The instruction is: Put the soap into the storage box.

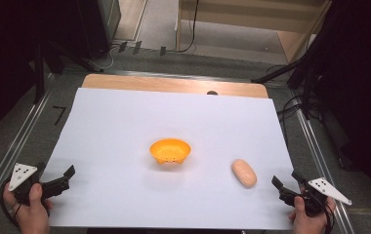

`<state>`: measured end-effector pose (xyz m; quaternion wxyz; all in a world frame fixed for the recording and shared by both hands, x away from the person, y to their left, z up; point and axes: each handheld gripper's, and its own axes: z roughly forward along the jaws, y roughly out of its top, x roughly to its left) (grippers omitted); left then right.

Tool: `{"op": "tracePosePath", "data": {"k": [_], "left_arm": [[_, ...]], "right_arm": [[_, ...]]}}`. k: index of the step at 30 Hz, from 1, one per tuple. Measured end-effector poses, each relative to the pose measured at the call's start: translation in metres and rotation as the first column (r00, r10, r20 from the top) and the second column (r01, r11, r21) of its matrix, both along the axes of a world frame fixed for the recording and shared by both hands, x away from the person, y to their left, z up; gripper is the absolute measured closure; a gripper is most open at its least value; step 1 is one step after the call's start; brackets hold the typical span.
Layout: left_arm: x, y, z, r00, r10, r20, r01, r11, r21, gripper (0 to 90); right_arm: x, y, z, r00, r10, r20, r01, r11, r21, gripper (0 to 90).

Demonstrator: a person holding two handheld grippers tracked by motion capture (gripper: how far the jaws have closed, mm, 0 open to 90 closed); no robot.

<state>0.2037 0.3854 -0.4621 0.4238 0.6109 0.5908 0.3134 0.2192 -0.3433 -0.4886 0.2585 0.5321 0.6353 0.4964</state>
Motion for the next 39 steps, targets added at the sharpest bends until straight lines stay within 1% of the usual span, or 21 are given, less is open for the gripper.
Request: {"op": "tracePosePath", "data": {"k": [3, 5, 6, 8, 11, 13, 17, 20, 21, 22, 24, 27, 29, 30, 31, 32, 35, 36, 37, 38, 39], "left_arm": [[-0.001, 0.000, 0.000, 1.0000, -0.002, 0.004, 0.002, 1.0000, 0.003, 0.0], [-0.001, 0.000, 0.000, 1.0000, -0.001, 0.003, 0.001, 1.0000, 0.004, 0.0], [0.000, 0.000, 0.000, 1.0000, -0.001, -0.001, 0.001, 1.0000, 0.001, 0.0], [0.001, 0.000, 0.000, 1.0000, -0.001, -0.002, 0.001, 1.0000, -0.004, 0.0], [0.000, 0.001, 0.000, 1.0000, 0.001, -0.001, -0.001, 1.0000, -0.003, 0.0], [0.000, 0.000, 0.000, 1.0000, 0.001, 0.001, -0.001, 1.0000, -0.001, 0.0], [0.000, 0.000, 0.000, 1.0000, 0.001, 0.000, -0.001, 1.0000, 0.002, 0.0], [0.000, -0.001, 0.000, 1.0000, 0.001, -0.003, -0.001, 1.0000, 0.006, 0.0], [0.000, -0.001, 0.000, 1.0000, 0.000, -0.004, 0.000, 1.0000, 0.009, 0.0], [0.001, -0.001, 0.000, 1.0000, -0.001, -0.006, 0.001, 0.9999, 0.011, 0.0], [0.001, -0.001, 0.000, 0.9999, -0.001, -0.011, 0.001, 0.9999, 0.015, 0.0], [0.001, -0.001, 0.000, 0.9999, -0.003, -0.012, 0.003, 0.9999, 0.014, 0.0], [0.001, -0.001, 0.000, 0.9999, -0.002, -0.012, 0.002, 0.9999, 0.015, 0.0], [0.001, -0.001, 0.000, 0.9999, -0.004, -0.011, 0.004, 0.9998, 0.018, 0.0], [0.001, -0.002, 0.000, 0.9999, -0.005, -0.010, 0.005, 0.9998, 0.018, 0.0], [0.001, -0.002, 0.000, 1.0000, -0.005, -0.005, 0.005, 0.9997, 0.024, 0.0], [0.001, -0.002, 0.000, 0.9999, -0.010, -0.012, 0.010, 0.9996, 0.027, 0.0], [0.002, -0.002, 0.000, 0.9998, -0.011, -0.016, 0.011, 0.9996, 0.027, 0.0], [0.002, -0.002, 0.000, 0.9998, -0.011, -0.016, 0.011, 0.9996, 0.027, 0.0], [0.002, -0.003, 0.000, 0.9998, -0.011, -0.018, 0.011, 0.9995, 0.030, 0.0], [0.002, -0.003, 0.000, 0.9998, -0.010, -0.016, 0.011, 0.9995, 0.030, 0.0]], "right_arm": [[-0.001, 0.001, 0.002, 0.9996, 0.001, 0.028, -0.001, 1.000, -0.011, 25.1], [0.000, 0.001, 0.002, 0.9989, 0.014, 0.046, -0.014, 1.000, -0.007, 25.5], [0.001, 0.001, 0.003, 0.9978, 0.017, 0.063, -0.015, 0.999, -0.029, 26.2], [0.001, 0.003, 0.006, 0.9981, -0.011, 0.060, 0.017, 0.995, -0.098, 31.1], [0.001, 0.006, 0.011, 0.9987, -0.019, 0.046, 0.025, 0.992, -0.126, 32.7], [0.000, 0.007, 0.015, 0.9996, 0.016, 0.021, -0.014, 0.994, -0.111, 35.6], [-0.004, 0.015, 0.018, 0.9995, 0.031, 0.002, -0.030, 0.990, -0.137, 37.5], [-0.001, 0.017, 0.016, 0.9957, 0.077, -0.051, -0.083, 0.989, -0.120, 31.0], [-0.001, 0.017, 0.016, 0.9957, 0.077, -0.051, -0.083, 0.989, -0.120, 31.0], [0.002, 0.020, 0.016, 0.9921, 0.085, -0.093, -0.097, 0.986, -0.134, 28.5], [0.003, 0.020, 0.017, 0.9912, 0.086, -0.101, -0.101, 0.984, -0.148, 27.8], [0.008, 0.024, 0.022, 0.9850, 0.090, -0.147, -0.116, 0.977, -0.180, 24.8], [0.012, 0.025, 0.028, 0.9788, 0.090, -0.184, -0.126, 0.973, -0.195, 22.2], [0.016, 0.026, 0.033, 0.9704, 0.106, -0.217, -0.152, 0.966, -0.210, 20.6], [0.016, 0.026, 0.033, 0.9704, 0.106, -0.217, -0.152, 0.966, -0.210, 20.6], [0.020, 0.029, 0.037, 0.9605, 0.115, -0.253, -0.178, 0.955, -0.239, 18.4], [0.024, 0.034, 0.042, 0.9428, 0.141, -0.302, -0.227, 0.935, -0.273, 18.2], [0.026, 0.035, 0.043, 0.9351, 0.154, -0.319, -0.245, 0.932, -0.268, 17.4], [0.026, 0.035, 0.043, 0.9351, 0.154, -0.319, -0.245, 0.932, -0.268, 17.4], [0.031, 0.038, 0.044, 0.9176, 0.163, -0.363, -0.269, 0.925, -0.267, 13.1], [0.033, 0.040, 0.044, 0.9093, 0.165, -0.382, -0.281, 0.921, -0.271, 13.1]]}}
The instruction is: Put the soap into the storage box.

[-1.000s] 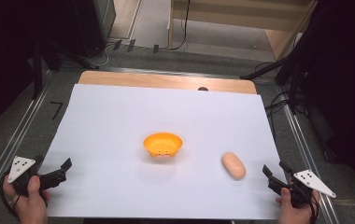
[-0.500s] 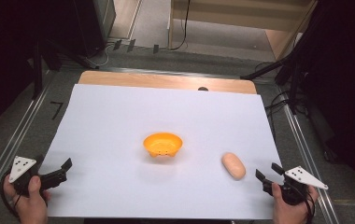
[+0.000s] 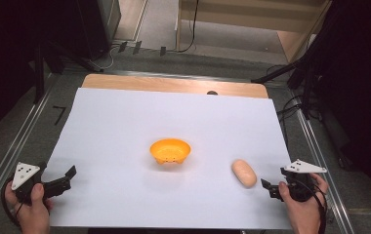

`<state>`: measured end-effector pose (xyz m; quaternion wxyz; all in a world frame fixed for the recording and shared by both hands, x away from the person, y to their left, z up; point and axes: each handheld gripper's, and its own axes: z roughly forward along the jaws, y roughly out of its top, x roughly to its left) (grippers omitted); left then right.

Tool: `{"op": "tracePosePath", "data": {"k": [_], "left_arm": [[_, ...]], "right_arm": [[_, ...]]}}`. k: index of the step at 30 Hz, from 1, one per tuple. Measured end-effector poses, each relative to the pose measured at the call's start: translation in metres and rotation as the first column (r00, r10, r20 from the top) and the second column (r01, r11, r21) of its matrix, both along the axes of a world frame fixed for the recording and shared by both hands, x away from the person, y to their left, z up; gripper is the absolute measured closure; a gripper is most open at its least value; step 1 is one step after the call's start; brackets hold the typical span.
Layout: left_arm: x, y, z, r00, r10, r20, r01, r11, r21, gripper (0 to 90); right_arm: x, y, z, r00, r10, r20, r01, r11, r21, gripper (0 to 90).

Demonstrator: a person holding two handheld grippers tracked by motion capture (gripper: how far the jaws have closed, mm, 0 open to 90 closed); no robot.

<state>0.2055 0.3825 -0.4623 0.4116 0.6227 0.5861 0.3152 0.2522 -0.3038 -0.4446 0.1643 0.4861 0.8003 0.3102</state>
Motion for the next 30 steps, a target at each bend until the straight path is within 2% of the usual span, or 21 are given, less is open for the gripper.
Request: {"op": "tracePosePath", "data": {"k": [1, 2, 6, 7, 8, 12, 18, 21, 30], "left_arm": [[0.000, 0.000, 0.000, 1.0000, -0.001, 0.002, 0.001, 1.0000, 0.001, 0.0], [-0.001, 0.000, 0.000, 1.0000, -0.001, 0.003, 0.001, 1.0000, 0.003, 0.0], [0.000, 0.000, 0.000, 1.0000, 0.001, -0.001, -0.001, 1.0000, 0.004, 0.0], [0.000, 0.000, 0.000, 1.0000, -0.002, -0.003, 0.002, 1.0000, 0.005, 0.0], [0.000, 0.000, 0.000, 1.0000, -0.002, -0.003, 0.002, 1.0000, 0.005, 0.0], [0.000, 0.000, 0.000, 1.0000, -0.002, 0.000, 0.002, 1.0000, 0.003, 0.0], [0.000, -0.001, 0.000, 1.0000, -0.009, -0.003, 0.009, 0.9999, 0.008, 0.0], [0.000, 0.000, 0.000, 1.0000, -0.008, 0.001, 0.008, 1.0000, 0.002, 0.0], [0.000, 0.000, 0.000, 1.0000, -0.008, -0.004, 0.008, 1.0000, 0.004, 0.0]], "right_arm": [[0.000, 0.000, 0.000, 1.0000, 0.000, 0.000, 0.000, 1.000, 0.000, 13.1], [0.004, 0.003, -0.001, 0.9997, -0.007, -0.024, 0.006, 1.000, -0.029, 11.4], [0.008, 0.008, -0.001, 0.9988, 0.003, -0.048, -0.004, 0.999, -0.036, 10.5], [0.010, 0.009, 0.000, 0.9982, 0.007, -0.060, -0.010, 0.999, -0.041, 10.5], [0.013, 0.011, -0.001, 0.9955, 0.009, -0.095, -0.012, 0.999, -0.034, 9.7], [0.018, 0.016, -0.001, 0.9909, 0.025, -0.132, -0.030, 0.999, -0.037, 9.4], [0.021, 0.023, 0.001, 0.9881, 0.031, -0.151, -0.034, 0.999, -0.022, 9.6], [0.026, 0.026, 0.001, 0.9831, 0.034, -0.180, -0.036, 0.999, -0.009, 8.3], [0.033, 0.040, 0.001, 0.9751, 0.060, -0.213, -0.065, 0.998, -0.015, 7.3]]}}
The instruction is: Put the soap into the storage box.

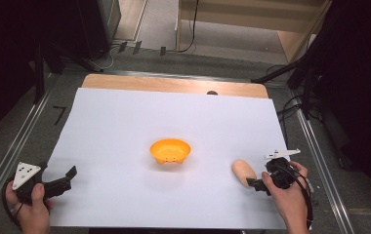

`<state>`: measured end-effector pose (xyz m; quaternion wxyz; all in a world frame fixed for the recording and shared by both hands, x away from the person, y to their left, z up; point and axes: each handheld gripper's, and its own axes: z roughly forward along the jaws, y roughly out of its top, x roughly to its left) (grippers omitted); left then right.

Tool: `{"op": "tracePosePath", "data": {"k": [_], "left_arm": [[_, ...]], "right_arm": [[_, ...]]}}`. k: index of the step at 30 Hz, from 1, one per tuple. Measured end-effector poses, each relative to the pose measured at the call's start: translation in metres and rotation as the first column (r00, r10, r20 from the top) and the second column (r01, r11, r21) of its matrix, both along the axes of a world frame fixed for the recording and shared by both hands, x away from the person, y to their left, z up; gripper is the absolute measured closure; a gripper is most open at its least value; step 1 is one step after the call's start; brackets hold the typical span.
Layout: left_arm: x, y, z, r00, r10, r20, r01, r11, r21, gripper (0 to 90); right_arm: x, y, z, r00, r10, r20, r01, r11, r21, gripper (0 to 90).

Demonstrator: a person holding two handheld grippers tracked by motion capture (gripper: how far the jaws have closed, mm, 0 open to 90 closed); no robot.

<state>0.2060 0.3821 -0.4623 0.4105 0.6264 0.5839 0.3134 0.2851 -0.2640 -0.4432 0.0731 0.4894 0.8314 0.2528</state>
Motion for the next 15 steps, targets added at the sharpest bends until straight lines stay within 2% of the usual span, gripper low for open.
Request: {"op": "tracePosePath", "data": {"k": [9, 12, 14, 15], "left_arm": [[0.000, 0.000, 0.000, 1.0000, 0.001, 0.001, -0.001, 1.0000, -0.001, 0.0], [0.000, 0.000, 0.000, 1.0000, 0.000, 0.003, 0.001, 1.0000, -0.004, 0.0], [-0.001, 0.001, 0.000, 1.0000, -0.001, 0.001, 0.001, 1.0000, -0.006, 0.0], [0.000, 0.001, 0.000, 1.0000, -0.001, 0.001, 0.001, 1.0000, -0.009, 0.0]], "right_arm": [[0.009, 0.017, -0.007, 0.9993, 0.010, -0.036, -0.010, 1.000, 0.004, 8.3], [0.012, 0.025, -0.009, 0.9989, -0.007, -0.046, 0.007, 1.000, -0.016, 13.2], [0.012, 0.026, -0.010, 0.9986, -0.015, -0.051, 0.014, 1.000, -0.021, 13.2], [0.014, 0.028, -0.010, 0.9973, -0.030, -0.068, 0.029, 0.999, -0.019, 13.8]]}}
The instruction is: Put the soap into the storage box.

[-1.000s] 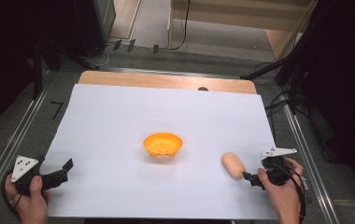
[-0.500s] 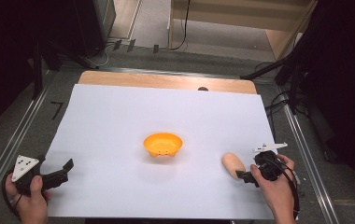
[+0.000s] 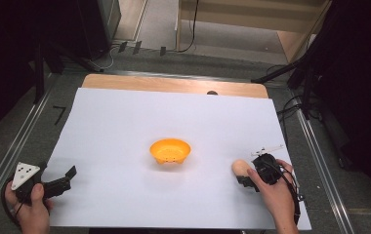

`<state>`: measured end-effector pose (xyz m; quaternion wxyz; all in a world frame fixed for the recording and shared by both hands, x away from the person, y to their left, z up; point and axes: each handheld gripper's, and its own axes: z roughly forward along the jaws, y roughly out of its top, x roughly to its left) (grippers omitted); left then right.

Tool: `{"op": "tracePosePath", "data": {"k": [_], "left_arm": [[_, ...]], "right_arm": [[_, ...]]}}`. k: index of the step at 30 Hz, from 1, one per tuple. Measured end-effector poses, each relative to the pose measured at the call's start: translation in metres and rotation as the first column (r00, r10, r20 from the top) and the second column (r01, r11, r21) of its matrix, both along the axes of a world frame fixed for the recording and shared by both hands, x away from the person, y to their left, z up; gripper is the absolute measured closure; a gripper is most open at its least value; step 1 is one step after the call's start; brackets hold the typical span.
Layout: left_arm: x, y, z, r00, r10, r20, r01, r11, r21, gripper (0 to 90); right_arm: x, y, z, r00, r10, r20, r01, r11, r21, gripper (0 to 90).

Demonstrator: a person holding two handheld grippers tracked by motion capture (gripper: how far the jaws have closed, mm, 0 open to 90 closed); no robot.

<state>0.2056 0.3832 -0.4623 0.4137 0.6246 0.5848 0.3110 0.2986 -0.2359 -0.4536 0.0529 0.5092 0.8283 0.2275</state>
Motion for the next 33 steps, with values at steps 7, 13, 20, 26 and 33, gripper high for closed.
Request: {"op": "tracePosePath", "data": {"k": [7, 13, 20, 26, 33], "left_arm": [[0.000, 0.000, 0.000, 1.0000, 0.002, 0.000, -0.002, 1.0000, 0.004, 0.0], [0.000, -0.001, 0.000, 1.0000, 0.003, 0.002, -0.003, 1.0000, 0.004, 0.0], [0.000, -0.001, 0.000, 1.0000, 0.004, 0.003, -0.004, 1.0000, 0.007, 0.0], [0.000, -0.001, 0.000, 1.0000, 0.003, 0.001, -0.003, 1.0000, 0.008, 0.0], [0.000, -0.001, 0.000, 1.0000, 0.003, 0.004, -0.003, 1.0000, 0.007, 0.0]], "right_arm": [[0.003, 0.009, -0.003, 0.9999, 0.005, -0.010, -0.005, 1.000, -0.020, 20.8], [0.003, 0.012, -0.005, 0.9998, -0.006, 0.020, 0.007, 0.998, -0.057, 29.0], [0.000, 0.013, -0.008, 0.9983, 0.001, 0.058, 0.003, 0.997, -0.076, 32.5], [-0.001, 0.014, -0.008, 0.9979, 0.007, 0.064, -0.002, 0.996, -0.086, 32.4], [0.004, 0.009, -0.005, 0.9988, 0.039, 0.029, -0.037, 0.997, -0.062, 33.0]]}}
